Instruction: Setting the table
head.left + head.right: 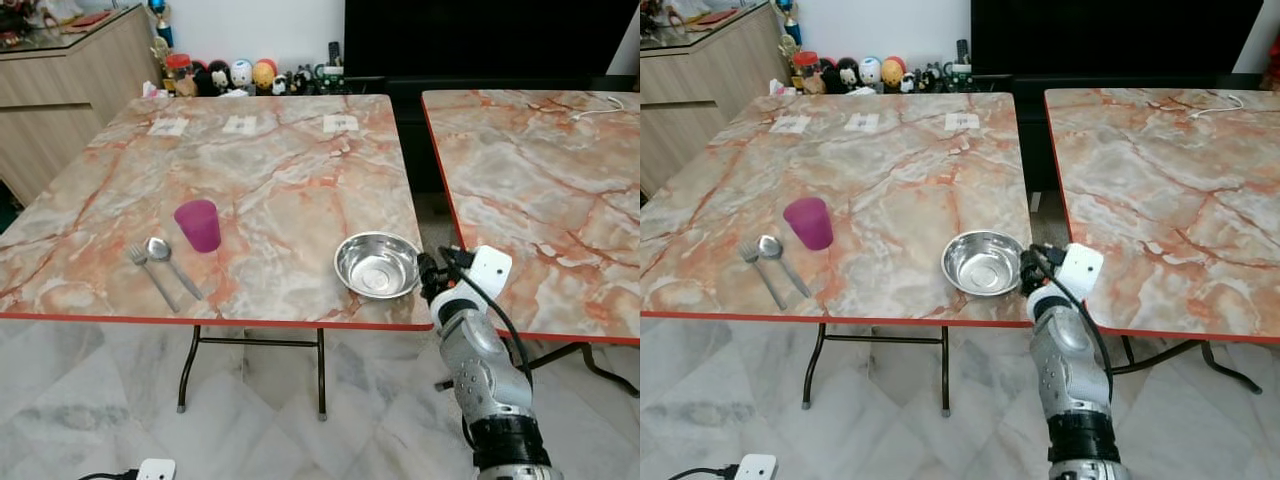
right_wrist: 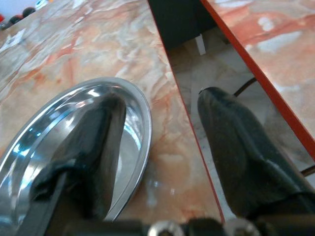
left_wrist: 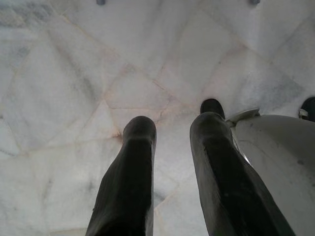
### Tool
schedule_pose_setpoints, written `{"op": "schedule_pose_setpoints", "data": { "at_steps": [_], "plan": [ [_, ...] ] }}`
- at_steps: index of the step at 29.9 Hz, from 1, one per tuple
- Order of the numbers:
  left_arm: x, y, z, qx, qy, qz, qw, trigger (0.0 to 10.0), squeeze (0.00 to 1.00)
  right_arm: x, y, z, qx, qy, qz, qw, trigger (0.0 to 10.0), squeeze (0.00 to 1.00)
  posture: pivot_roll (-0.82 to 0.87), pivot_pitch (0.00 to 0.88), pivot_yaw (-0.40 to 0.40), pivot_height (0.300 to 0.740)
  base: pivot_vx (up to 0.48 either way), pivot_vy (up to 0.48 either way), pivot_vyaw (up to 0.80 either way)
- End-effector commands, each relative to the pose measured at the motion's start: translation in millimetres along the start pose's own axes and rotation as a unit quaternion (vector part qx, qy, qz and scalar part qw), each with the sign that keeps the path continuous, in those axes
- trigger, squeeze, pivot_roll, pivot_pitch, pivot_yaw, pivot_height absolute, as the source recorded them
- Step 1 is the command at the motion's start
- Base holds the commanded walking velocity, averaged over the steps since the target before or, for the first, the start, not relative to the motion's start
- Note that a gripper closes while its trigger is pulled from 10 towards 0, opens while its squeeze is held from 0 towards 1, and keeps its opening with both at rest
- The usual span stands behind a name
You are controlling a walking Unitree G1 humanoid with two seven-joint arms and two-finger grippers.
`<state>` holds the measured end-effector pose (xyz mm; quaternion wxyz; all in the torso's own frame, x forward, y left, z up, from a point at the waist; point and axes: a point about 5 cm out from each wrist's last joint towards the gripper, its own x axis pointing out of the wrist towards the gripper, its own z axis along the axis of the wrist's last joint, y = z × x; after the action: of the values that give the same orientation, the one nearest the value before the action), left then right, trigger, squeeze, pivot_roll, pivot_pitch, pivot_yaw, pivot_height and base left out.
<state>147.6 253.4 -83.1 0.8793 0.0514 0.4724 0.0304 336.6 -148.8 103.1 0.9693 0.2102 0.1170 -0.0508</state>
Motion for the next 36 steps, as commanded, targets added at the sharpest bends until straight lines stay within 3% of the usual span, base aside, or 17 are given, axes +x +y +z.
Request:
{"op": "schedule_pose_setpoints", "data": {
  "at_steps": [1,17,18,19,36],
  "plan": [
    [-1.1,1.4,-4,0.000,0.008,0.001,1.000,10.0,0.00,4.1,1.8,-4,0.015,0.025,0.000,1.000,10.0,0.00,-0.07,0.034,0.044,0.740,0.000,0.000,0.00],
    [-1.0,0.7,-4,0.000,0.007,0.000,1.000,10.0,0.00,17.4,16.7,-19,0.025,0.086,0.036,0.995,10.0,0.00,-0.05,0.033,0.041,0.740,0.000,0.000,0.00],
    [-1.0,0.6,-4,-0.001,0.007,0.000,1.000,10.0,0.00,17.5,16.5,-19,0.025,0.086,0.033,0.995,8.7,0.00,-0.05,0.033,0.040,0.740,0.000,0.000,0.00],
    [-1.0,0.5,-4,-0.001,0.007,0.000,1.000,10.0,0.00,18.0,16.0,-19,0.025,0.087,0.031,0.995,0.0,0.00,-0.05,0.033,0.040,0.740,0.000,0.000,0.00],
    [-0.8,-0.2,-4,0.001,0.007,-0.001,1.000,10.0,0.00,18.6,16.6,-20,0.028,0.070,0.028,0.997,0.0,0.00,-0.05,0.033,0.038,0.740,0.000,0.000,0.00]
  ]
}}
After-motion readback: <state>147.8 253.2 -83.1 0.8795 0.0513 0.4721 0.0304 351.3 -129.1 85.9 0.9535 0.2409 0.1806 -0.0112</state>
